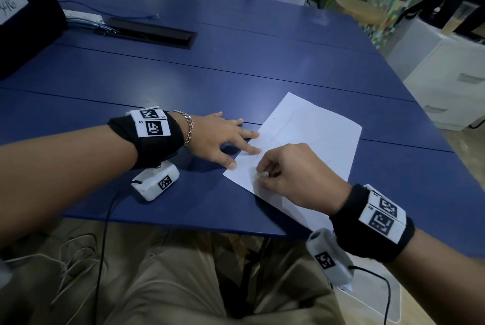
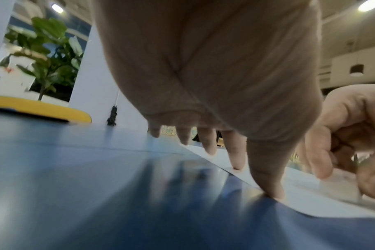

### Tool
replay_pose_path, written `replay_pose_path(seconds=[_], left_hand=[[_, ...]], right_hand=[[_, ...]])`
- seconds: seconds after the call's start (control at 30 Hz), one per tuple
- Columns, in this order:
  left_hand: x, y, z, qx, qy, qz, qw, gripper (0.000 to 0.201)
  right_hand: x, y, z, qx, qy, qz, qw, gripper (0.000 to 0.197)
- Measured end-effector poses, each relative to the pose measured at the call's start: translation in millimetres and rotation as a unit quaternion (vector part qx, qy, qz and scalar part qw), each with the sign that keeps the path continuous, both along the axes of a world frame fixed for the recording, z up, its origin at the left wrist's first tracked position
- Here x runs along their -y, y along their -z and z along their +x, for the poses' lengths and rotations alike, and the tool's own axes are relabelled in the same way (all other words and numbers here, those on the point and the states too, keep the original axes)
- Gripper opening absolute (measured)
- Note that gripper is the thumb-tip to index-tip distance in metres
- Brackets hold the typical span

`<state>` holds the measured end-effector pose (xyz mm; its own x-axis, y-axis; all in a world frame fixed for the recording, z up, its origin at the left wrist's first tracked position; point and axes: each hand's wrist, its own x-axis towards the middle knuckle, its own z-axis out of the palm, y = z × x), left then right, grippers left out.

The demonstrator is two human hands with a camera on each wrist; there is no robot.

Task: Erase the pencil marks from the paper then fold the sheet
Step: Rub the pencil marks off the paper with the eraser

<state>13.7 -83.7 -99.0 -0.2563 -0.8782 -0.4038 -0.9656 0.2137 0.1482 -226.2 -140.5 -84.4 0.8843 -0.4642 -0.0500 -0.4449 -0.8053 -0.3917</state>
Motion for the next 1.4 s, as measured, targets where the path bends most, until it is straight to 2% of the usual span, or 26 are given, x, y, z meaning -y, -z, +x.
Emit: replay_pose_path(seconds=[0.1, 0.17, 0.37, 0.5, 0.6, 0.77, 1.0, 1.17, 1.33, 1.4], left_hand=[[-3, -6, 6, 0.022, 0.000, -0.051, 0.998, 0.067], [-7, -6, 10, 0.009, -0.004, -0.072, 0.997, 0.069], [-17, -3, 9, -0.026, -0.032, -0.109, 0.993, 0.053], [-15, -7, -3, -0.003, -0.033, -0.129, 0.991, 0.067], [-11, -4, -13, -0.021, -0.063, -0.080, 0.995, 0.087], [0, -2, -30, 0.031, -0.092, 0.035, 0.995, 0.108], [8, -7, -34, 0.052, -0.114, 0.064, 0.990, 0.112], [15, -12, -36, 0.052, -0.139, 0.087, 0.985, 0.125], [22, -13, -37, 0.042, -0.155, 0.091, 0.983, 0.129], [25, -8, -33, 0.037, -0.158, 0.093, 0.982, 0.134]], right_hand=[[7, -2, -10, -0.023, 0.012, 0.000, 1.000, 0.009], [15, -5, -13, -0.031, 0.027, 0.000, 0.999, 0.008], [38, -12, -5, -0.040, 0.041, -0.005, 0.998, 0.012], [45, -10, -1, -0.031, 0.040, -0.001, 0.999, 0.009], [47, -8, 0, -0.030, 0.031, -0.002, 0.999, 0.009], [51, -8, 0, -0.026, 0.016, 0.008, 1.000, 0.013], [61, -7, 3, -0.010, 0.024, -0.005, 1.000, 0.016], [47, -16, 1, -0.068, -0.049, 0.047, 0.995, 0.018], [70, -14, 12, -0.012, 0.011, -0.006, 1.000, 0.014], [61, -13, 9, -0.032, -0.018, 0.011, 0.999, 0.015]])
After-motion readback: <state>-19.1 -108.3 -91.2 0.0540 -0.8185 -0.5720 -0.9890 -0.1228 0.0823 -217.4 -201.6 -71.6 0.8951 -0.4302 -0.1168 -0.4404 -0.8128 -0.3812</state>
